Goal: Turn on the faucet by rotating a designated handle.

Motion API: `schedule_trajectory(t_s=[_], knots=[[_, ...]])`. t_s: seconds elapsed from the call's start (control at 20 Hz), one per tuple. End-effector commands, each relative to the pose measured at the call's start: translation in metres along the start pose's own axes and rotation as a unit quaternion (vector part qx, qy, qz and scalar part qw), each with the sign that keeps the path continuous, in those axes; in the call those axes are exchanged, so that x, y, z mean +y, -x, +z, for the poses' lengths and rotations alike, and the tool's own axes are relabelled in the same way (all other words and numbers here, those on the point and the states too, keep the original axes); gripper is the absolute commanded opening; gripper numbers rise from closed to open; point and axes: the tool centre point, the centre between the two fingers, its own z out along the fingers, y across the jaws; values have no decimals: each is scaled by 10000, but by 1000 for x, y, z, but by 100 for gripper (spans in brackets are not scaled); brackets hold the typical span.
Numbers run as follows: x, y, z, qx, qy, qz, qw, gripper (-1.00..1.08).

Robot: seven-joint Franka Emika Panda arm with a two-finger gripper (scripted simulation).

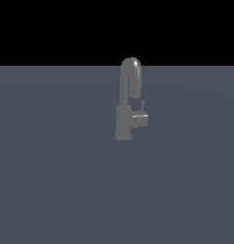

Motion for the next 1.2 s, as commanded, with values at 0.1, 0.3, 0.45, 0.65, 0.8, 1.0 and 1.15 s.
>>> schedule_trajectory(t_s=[0.1,0.3,0.45,0.65,0.8,1.0,1.15], knots=[[0,-1,0,-6,-5,5,10000,-100],[0,-5,0,-54,-44,49,10000,-100],[0,-11,1,-122,-99,112,9998,-100],[1,-24,2,-256,-208,234,9992,-100],[2,-36,3,-390,-318,357,9981,-100],[4,-56,6,-616,-502,564,9952,-100],[6,-73,10,-806,-657,737,9919,-100]])
